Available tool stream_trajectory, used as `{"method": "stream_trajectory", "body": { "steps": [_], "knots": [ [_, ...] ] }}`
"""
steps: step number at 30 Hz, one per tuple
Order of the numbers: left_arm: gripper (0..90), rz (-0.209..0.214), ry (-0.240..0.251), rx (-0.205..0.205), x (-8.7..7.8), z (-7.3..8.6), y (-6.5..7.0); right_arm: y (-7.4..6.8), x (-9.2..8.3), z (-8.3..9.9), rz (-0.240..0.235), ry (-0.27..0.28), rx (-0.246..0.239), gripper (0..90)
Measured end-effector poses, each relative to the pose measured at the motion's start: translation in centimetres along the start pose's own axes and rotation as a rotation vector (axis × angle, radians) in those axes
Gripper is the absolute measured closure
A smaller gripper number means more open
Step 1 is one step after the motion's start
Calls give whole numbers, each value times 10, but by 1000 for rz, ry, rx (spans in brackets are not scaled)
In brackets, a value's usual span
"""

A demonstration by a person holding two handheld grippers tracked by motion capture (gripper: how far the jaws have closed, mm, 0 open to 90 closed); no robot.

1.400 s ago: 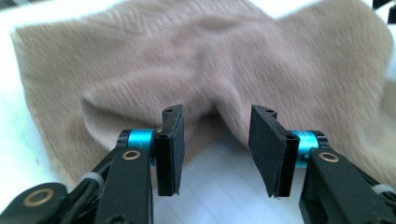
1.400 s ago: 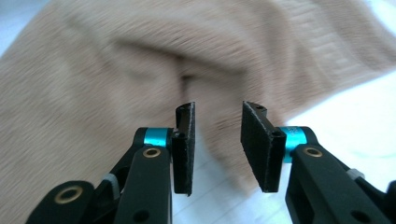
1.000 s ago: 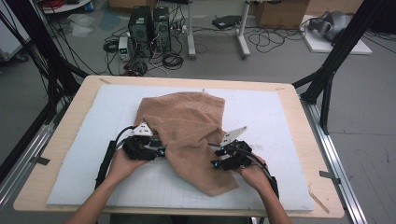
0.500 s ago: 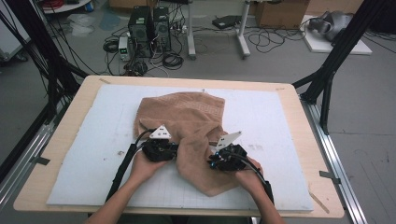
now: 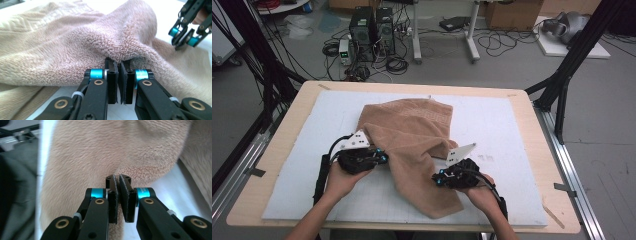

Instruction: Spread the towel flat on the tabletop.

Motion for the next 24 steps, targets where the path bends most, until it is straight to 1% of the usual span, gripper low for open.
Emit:
{"method": "stream_trajectory", "body": {
  "steps": [2,4,6,8,10,12,13,14,15,16,17,18,19,20,21,22,24],
  "knots": [
    [857,-5,6,13,-9,-6,0,-10,-2,-5,-8,8,-23,854],
    [857,-15,20,25,-17,-14,-1,-15,-6,-9,-7,20,-40,854],
    [857,-26,23,34,-19,-23,-2,-15,-11,-13,7,30,-54,854],
    [857,-48,7,50,-14,-28,-6,-9,-17,-13,34,35,-47,854],
    [856,-60,-15,39,0,-31,-13,1,-26,-11,76,44,-22,854],
    [856,-57,-34,11,18,-32,-22,16,-33,-5,126,44,24,854],
    [855,-62,-53,8,29,-32,-27,24,-36,-2,157,45,49,854],
    [855,-59,-70,-12,40,-32,-31,33,-39,2,184,43,69,854],
    [854,-51,-85,-32,51,-31,-35,42,-40,5,204,40,90,854],
    [854,-59,-105,-37,61,-30,-39,49,-41,9,221,33,119,854],
    [854,-59,-126,-49,71,-27,-42,56,-41,12,239,22,134,854],
    [853,-57,-139,-58,80,-24,-45,63,-40,16,251,9,144,854],
    [852,-67,-159,-64,88,-21,-48,67,-39,19,244,5,170,854],
    [852,-70,-182,-74,96,-16,-51,72,-37,22,242,-1,184,854],
    [850,-72,-194,-82,102,-12,-54,75,-34,26,246,-16,196,853],
    [849,-78,-206,-80,107,-9,-56,78,-32,29,238,-19,212,853],
    [846,-75,-191,-115,112,-7,-58,83,-27,34,236,-35,227,853]
  ]
}}
Point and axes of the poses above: each handheld gripper's, and its own axes: x roughly forward along the jaws, z roughly out of its underside, y roughly to its right, the point moved 6 cm from there along x, roughly forward along the jaws, and after that the axes turned 1 degree about -z, right-handed, at the moved point
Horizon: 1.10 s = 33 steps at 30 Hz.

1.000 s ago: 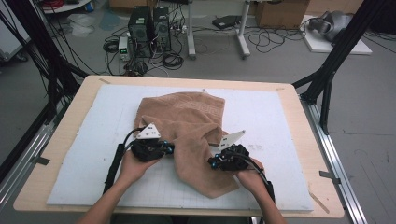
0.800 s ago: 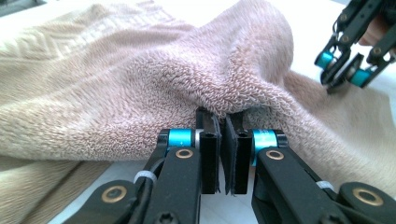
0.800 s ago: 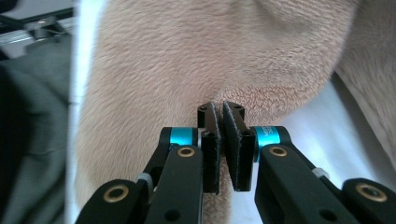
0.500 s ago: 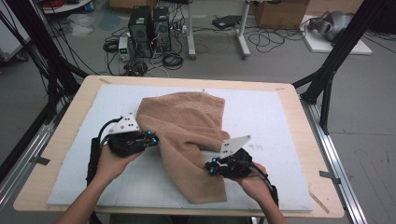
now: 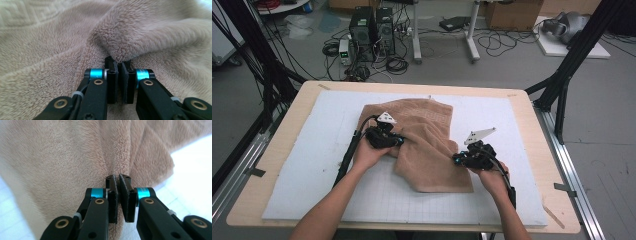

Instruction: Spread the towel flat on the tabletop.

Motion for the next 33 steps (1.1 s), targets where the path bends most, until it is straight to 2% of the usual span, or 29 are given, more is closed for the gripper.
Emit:
{"method": "stream_trajectory", "body": {
  "steps": [1,4,6,9,13,16,20,22,26,27,30,31,33],
  "knots": [
    [842,-1,2,-2,-1,-1,0,2,1,1,-2,-3,6,852],
    [801,7,1,24,-10,-2,2,3,2,1,-11,4,14,849],
    [751,10,5,32,-20,-3,3,2,0,1,-6,1,6,847],
    [704,17,38,33,-39,-2,6,0,-2,1,-3,2,-1,845],
    [677,27,61,50,-64,6,8,-3,-3,0,2,1,-17,840],
    [659,52,72,64,-73,13,15,-4,-3,-1,4,1,-21,836],
    [603,59,23,89,-64,25,19,-4,-2,-1,4,-2,-20,831],
    [560,68,-7,84,-52,30,20,-4,-1,-1,2,-2,-20,828],
    [553,40,-72,87,-25,36,20,-4,0,0,1,-5,-18,822],
    [567,26,-83,90,-21,37,20,-3,1,0,-1,-4,-16,821],
    [660,-12,-60,78,-15,35,18,-3,2,0,0,-5,-14,820],
    [708,-22,-54,87,-14,35,18,-2,3,0,-2,-4,-17,820],
    [807,-17,-50,85,-15,35,17,-2,3,0,-1,-4,-11,821]
  ]
}}
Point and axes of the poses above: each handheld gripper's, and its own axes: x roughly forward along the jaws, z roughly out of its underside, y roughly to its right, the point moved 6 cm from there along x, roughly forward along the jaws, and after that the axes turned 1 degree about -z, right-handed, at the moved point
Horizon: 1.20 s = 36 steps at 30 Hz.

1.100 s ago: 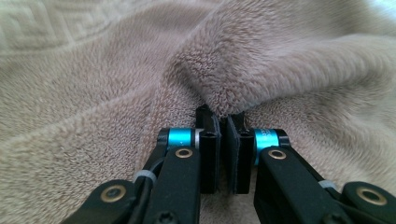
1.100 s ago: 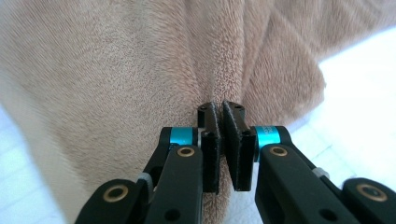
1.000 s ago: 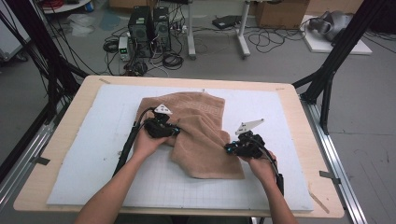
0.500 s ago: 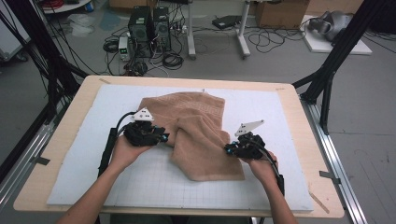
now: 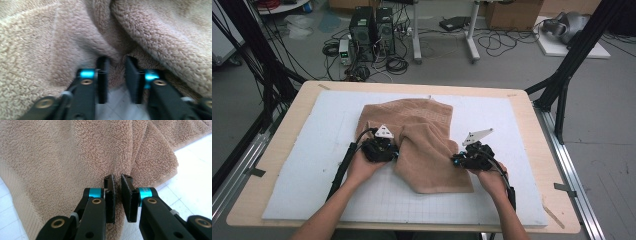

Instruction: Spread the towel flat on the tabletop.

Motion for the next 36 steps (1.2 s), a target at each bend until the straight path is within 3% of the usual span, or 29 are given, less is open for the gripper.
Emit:
{"method": "stream_trajectory", "body": {
  "steps": [6,13,21,27,31,36],
  "knots": [
    [869,19,29,13,-17,-1,1,0,-1,0,-5,8,0,821],
    [871,19,115,19,-57,-2,3,-4,-4,-2,-7,12,-18,822],
    [871,21,169,31,-99,2,6,-17,-12,-7,-18,29,-62,830],
    [873,-26,225,32,-126,-2,4,-29,-20,-9,-32,27,-106,839],
    [873,-52,231,25,-127,-9,-5,-28,-25,-10,-22,40,-106,840],
    [872,-80,194,-46,-94,-10,-31,-11,-23,-5,4,39,-50,841]
  ]
}}
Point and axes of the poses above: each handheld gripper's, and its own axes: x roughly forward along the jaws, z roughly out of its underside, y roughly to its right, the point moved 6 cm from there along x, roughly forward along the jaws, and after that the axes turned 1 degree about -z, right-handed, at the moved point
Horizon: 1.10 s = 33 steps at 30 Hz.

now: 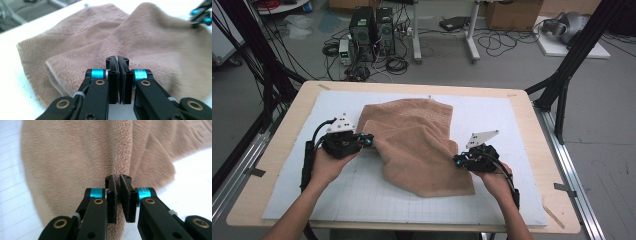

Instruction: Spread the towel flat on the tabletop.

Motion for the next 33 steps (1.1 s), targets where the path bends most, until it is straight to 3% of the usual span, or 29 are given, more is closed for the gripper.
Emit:
{"method": "stream_trajectory", "body": {
  "steps": [2,7,11,14,18,21,25,29,33],
  "knots": [
    [872,-8,-3,-41,18,1,-8,10,2,3,23,-1,24,843],
    [872,-24,-68,-66,59,5,-17,31,3,15,44,-3,107,844],
    [869,-33,-104,-90,77,10,-19,39,4,21,40,1,140,844],
    [847,-23,-106,-90,73,9,-19,35,7,19,34,-9,121,839],
    [713,-5,-81,-79,52,3,-17,32,3,16,39,12,99,812],
    [676,-1,-59,-56,35,2,-15,26,-4,14,36,23,86,770],
    [651,19,-45,-55,20,8,-10,17,-10,12,39,28,56,758],
    [649,62,-70,-21,19,18,5,9,-14,11,36,41,28,757],
    [649,107,-122,7,33,25,20,6,-9,14,14,32,22,751]
  ]
}}
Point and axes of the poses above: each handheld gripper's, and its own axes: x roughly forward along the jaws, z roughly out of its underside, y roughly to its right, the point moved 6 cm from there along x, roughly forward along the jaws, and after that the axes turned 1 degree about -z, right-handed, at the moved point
